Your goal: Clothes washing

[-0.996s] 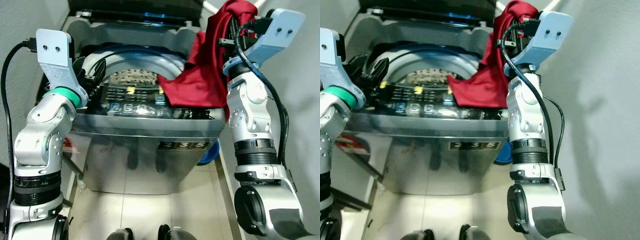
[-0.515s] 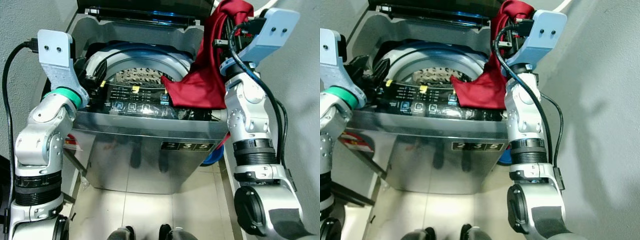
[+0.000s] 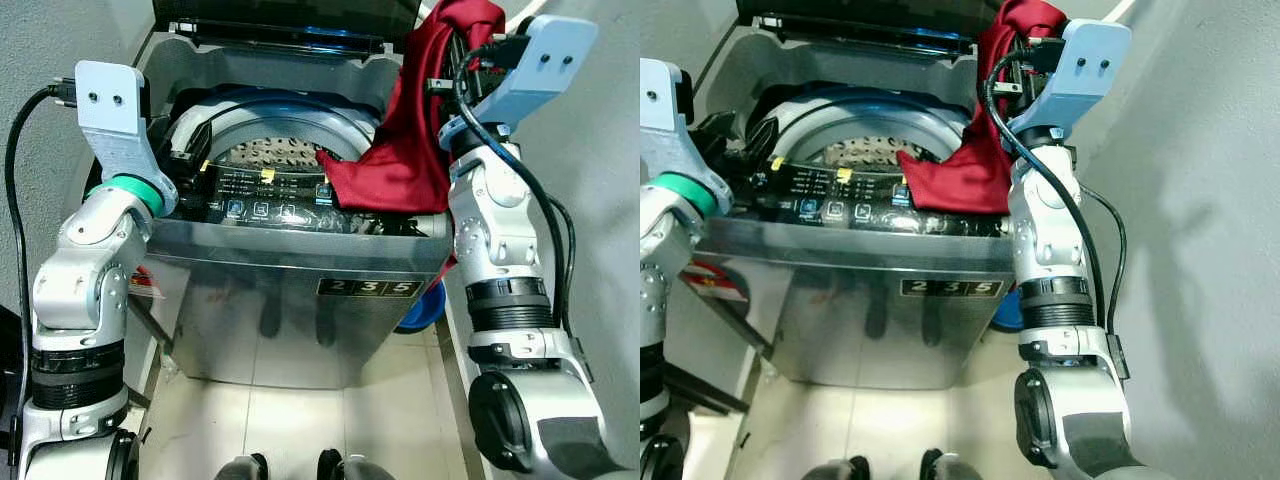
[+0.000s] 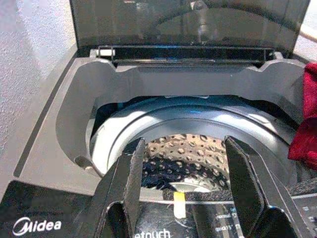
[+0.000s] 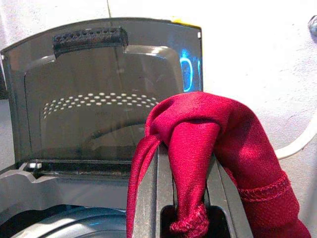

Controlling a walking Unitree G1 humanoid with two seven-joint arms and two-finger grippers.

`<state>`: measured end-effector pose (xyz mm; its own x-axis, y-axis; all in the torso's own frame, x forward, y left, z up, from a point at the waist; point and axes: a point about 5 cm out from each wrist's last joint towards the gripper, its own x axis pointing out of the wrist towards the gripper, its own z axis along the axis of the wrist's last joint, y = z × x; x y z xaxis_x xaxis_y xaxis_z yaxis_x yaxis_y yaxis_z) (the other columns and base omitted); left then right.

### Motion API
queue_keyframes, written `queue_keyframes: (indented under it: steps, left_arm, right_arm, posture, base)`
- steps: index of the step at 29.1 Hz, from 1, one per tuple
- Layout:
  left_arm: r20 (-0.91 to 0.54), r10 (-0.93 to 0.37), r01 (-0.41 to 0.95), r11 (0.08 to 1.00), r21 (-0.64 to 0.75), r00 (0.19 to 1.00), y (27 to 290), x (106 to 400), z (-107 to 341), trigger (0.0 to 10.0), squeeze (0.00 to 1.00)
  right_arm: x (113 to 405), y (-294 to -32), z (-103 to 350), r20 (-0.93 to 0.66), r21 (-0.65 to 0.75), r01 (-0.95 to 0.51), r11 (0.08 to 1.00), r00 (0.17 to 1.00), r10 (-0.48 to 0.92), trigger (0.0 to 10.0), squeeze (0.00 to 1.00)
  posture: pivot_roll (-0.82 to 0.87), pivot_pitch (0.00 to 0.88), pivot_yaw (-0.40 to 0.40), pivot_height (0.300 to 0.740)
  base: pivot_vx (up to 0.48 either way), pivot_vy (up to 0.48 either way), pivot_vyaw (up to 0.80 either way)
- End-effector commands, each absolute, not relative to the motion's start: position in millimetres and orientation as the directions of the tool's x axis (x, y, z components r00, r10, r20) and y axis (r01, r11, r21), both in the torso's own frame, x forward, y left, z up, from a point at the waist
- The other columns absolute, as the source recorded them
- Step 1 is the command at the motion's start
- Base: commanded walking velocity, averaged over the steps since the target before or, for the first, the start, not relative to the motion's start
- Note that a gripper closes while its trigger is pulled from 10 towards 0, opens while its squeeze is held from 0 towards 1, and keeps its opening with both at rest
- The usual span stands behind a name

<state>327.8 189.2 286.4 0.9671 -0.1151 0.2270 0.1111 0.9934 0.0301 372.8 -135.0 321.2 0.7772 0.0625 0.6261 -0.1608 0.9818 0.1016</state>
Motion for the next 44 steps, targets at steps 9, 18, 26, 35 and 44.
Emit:
queue_keyframes:
  steps: [9, 18, 26, 35, 44]
  left_arm:
    - [0.232, -0.107, 0.097, 0.994, 0.051, 0.967, 192, 328, 286, 10.0, 0.0]
    - [0.231, -0.11, 0.098, 0.993, 0.063, 0.967, 190, 329, 286, 10.0, 0.0]
    - [0.338, -0.346, 0.296, 0.936, 0.189, 0.875, 171, 312, 304, 10.0, 0.0]
    - [0.256, -0.645, 0.616, 0.764, 0.193, 0.72, 166, 277, 302, 10.0, 0.0]
    - [0.188, -0.733, 0.703, 0.681, 0.205, 0.654, 158, 281, 292, 10.0, 0.0]
  right_arm:
    - [369, -134, 325, 0.653, 0.09, -0.165, 0.982, 0.754, 0.067, 10.0, 0.0]
    - [369, -134, 324, 0.649, 0.073, -0.163, 0.984, 0.757, 0.078, 10.0, 0.0]
    - [365, -120, 330, 0.667, -0.094, -0.236, 0.967, 0.706, 0.237, 10.0, 0.0]
    - [346, -118, 371, 0.756, -0.017, -0.506, 0.862, 0.557, 0.342, 10.0, 0.0]
    - [312, -94, 396, 0.762, -0.183, -0.781, 0.597, 0.271, 0.588, 10.0, 0.0]
  posture:
    - [0.09, 0.099, -0.006, 0.74]
    - [0.09, 0.102, -0.006, 0.74]
    - [0.08, 0.109, -0.009, 0.74]
    - [0.09, 0.117, -0.015, 0.74]
    - [0.06, 0.12, -0.012, 0.74]
  base:
    - [0.0, 0.107, 0.0]
    - [0.0, 0.0, 0.0]
    - [0.0, 0.0, 0.0]
    - [0.0, 0.0, 0.0]
    - [0.0, 0.0, 0.0]
